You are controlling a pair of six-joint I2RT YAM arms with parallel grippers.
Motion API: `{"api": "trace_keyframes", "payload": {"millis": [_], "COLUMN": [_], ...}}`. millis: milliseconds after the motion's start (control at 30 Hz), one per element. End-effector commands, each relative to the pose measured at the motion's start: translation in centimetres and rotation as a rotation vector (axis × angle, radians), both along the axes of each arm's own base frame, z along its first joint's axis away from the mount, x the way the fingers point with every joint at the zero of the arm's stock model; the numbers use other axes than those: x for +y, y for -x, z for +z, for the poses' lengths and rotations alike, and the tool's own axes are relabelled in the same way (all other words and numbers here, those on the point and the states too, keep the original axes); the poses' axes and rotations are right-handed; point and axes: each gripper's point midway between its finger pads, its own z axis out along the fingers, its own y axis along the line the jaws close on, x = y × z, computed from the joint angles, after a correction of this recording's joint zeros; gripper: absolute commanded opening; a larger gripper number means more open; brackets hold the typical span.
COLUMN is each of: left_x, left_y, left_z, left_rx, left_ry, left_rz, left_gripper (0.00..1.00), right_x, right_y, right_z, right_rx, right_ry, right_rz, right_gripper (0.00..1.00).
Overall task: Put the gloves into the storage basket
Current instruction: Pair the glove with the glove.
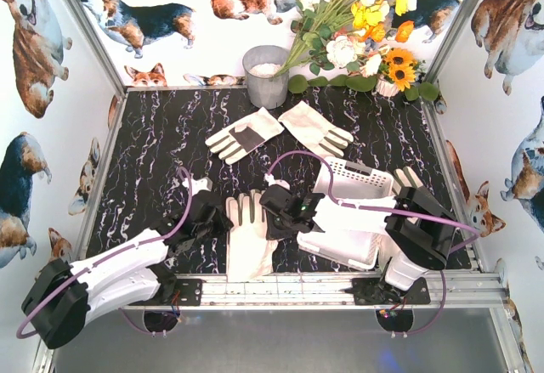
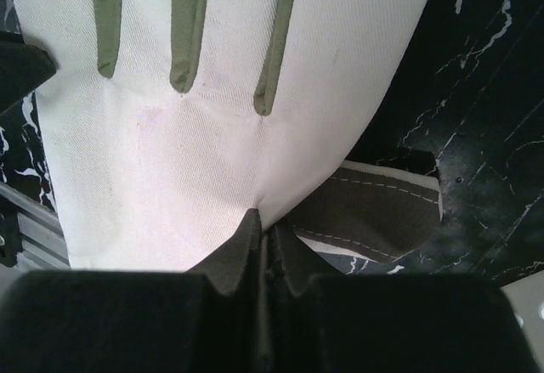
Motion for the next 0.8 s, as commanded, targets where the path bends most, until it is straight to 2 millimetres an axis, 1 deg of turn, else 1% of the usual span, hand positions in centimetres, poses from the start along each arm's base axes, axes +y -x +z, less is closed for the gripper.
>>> {"api": "trace_keyframes", "payload": {"millis": [0,300,533,767], "left_x": [0.4,1.5,1.9,1.8], "left_y": [-0.3,-1.2,-1.9,-2.5], "left_z": [0.8,2.6,2.6,2.3], "left_rx": [-0.026,-0.076,-0.078,-0.076], "left_ry": [0.004,-0.034,-0.045,-0.048], "left_rz": [0.004,0.033,0.029,0.024], "left_gripper": [0.00,0.00,0.00,0.00], "right_x": [0.4,0.5,0.6,0.3], "right_y": [-0.5,-1.6,-1.9,-2.3], "right_z": [2.5,4.3,4.0,3.2], "right_rx": [-0.037,-0.097,-0.100,-0.109], "right_ry": [-0.045,-0.035,-0.028,0.003], "right_rz": [0.004,0.007,-0.004,-0.014], "right_gripper": [0.00,0.00,0.00,0.00]}}
